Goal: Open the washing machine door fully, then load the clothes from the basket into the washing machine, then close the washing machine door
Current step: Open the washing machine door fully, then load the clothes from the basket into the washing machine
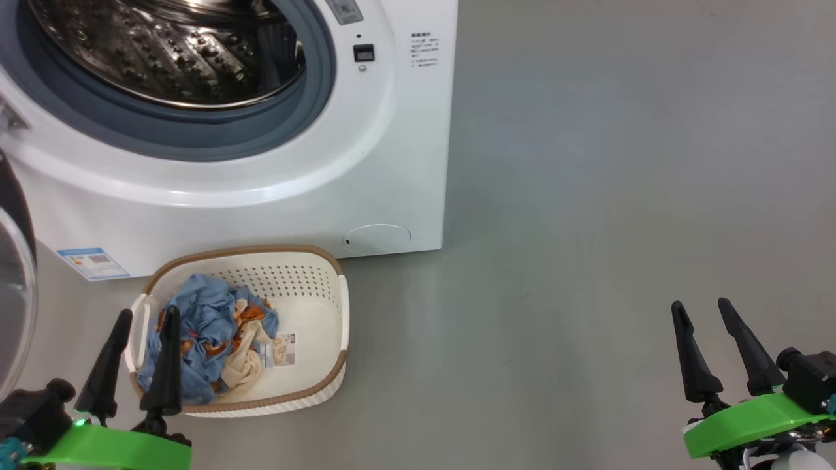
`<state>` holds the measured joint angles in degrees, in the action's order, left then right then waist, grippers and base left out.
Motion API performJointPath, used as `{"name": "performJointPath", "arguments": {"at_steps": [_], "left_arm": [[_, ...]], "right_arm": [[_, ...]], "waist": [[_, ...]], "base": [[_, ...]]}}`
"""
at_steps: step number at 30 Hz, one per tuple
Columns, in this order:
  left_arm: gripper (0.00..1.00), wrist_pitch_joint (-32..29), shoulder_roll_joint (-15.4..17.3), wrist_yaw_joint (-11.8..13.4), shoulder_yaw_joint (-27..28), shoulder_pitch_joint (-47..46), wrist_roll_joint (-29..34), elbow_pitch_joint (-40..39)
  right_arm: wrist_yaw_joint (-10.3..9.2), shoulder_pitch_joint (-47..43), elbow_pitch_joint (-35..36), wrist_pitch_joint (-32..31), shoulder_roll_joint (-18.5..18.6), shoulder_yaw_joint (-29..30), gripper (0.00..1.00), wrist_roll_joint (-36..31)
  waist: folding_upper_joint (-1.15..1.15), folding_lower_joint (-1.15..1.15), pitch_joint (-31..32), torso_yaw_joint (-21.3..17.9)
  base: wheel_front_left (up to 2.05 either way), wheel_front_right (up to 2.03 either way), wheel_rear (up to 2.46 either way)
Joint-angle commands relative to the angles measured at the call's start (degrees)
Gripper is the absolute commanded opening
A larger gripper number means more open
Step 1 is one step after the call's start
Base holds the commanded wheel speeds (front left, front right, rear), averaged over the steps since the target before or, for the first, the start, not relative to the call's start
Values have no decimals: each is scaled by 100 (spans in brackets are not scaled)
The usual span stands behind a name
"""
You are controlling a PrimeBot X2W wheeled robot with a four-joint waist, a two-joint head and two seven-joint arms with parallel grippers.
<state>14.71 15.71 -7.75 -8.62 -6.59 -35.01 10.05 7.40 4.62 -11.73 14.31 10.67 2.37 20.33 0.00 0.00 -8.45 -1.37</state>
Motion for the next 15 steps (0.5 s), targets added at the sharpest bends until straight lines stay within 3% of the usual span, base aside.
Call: {"name": "performJointPath", "arguments": {"at_steps": [1,15], "left_arm": [[100,29,171,26,208,-54,-31,-133],[100,29,182,26,273,-112,-30,-125]], "right_arm": [[9,54,157,69,40,-119,100,-7],[9,84,174,69,-19,-72,100,-46]], "waist": [[0,0,-21,-50],[0,0,-48,-31]], "base": [[0,0,0],[0,0,0]]}}
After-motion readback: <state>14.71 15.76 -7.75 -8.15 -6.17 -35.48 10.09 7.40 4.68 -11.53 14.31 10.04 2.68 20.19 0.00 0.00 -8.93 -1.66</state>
